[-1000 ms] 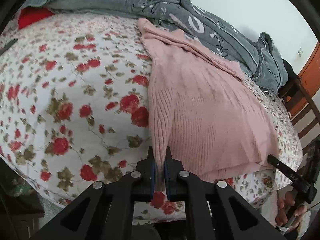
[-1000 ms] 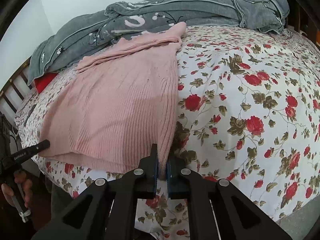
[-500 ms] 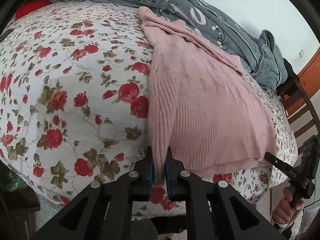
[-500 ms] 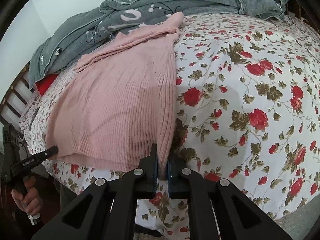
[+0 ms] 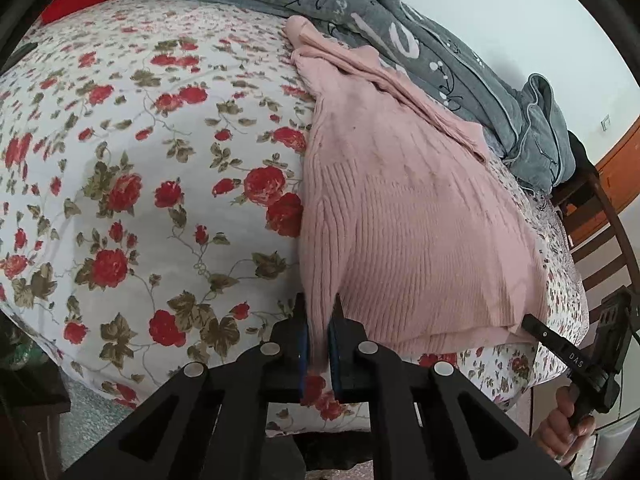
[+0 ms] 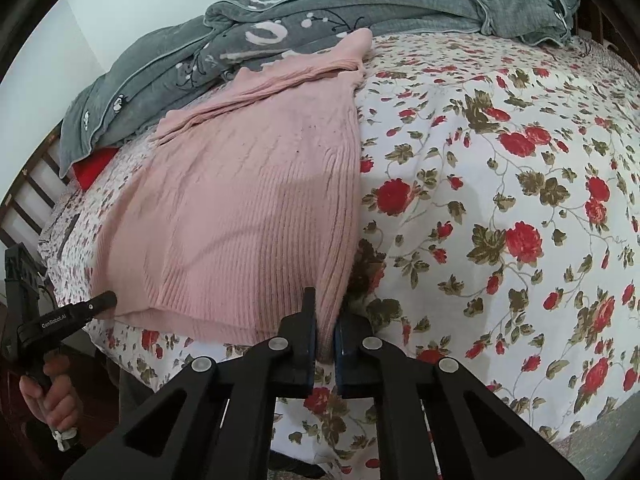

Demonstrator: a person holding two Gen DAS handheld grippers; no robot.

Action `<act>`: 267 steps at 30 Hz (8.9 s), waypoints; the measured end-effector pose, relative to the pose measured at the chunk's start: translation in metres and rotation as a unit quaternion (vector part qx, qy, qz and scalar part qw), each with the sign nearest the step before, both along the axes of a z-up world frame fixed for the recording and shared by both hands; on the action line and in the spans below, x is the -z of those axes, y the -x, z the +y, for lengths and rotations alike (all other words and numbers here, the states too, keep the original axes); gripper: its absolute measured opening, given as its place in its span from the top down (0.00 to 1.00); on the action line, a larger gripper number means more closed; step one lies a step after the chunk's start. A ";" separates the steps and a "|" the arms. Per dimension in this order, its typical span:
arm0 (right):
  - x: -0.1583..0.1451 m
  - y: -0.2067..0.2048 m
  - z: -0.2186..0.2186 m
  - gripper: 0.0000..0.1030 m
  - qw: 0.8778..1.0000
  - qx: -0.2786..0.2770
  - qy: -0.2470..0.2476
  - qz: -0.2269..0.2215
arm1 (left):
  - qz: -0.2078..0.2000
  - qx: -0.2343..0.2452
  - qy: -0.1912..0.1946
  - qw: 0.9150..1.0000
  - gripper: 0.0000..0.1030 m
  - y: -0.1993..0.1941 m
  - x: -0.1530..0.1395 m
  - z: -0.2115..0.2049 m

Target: Fold small clothes

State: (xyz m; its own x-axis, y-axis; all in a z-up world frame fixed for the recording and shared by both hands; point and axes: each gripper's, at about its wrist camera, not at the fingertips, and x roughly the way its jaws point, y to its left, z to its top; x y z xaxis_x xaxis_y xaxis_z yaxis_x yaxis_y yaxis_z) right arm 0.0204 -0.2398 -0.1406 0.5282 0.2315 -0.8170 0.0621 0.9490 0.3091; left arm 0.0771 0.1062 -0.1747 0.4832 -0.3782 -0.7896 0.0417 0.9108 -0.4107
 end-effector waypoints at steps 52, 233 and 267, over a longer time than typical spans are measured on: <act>-0.130 -0.047 -0.016 0.95 0.989 -0.014 -0.059 -0.136 | -0.096 0.001 0.101 0.990 0.93 -0.056 -0.120 0.039; -0.007 -0.330 -0.029 0.78 1.000 0.006 0.005 0.030 | 0.011 -0.008 0.056 0.998 0.74 -0.306 -0.022 -0.021; -0.067 -0.118 -0.066 0.53 0.996 0.053 0.066 -0.027 | -0.067 0.006 -0.114 0.991 0.56 -0.137 -0.081 -0.037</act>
State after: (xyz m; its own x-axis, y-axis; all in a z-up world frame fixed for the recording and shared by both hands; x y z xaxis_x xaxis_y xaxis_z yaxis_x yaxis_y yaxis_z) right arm 0.1382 -0.3058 -0.0734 0.5878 0.0644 -0.8065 0.1502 0.9708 0.1870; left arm 0.2139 0.0688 -0.0941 0.5864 -0.2034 -0.7841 0.0929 0.9785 -0.1843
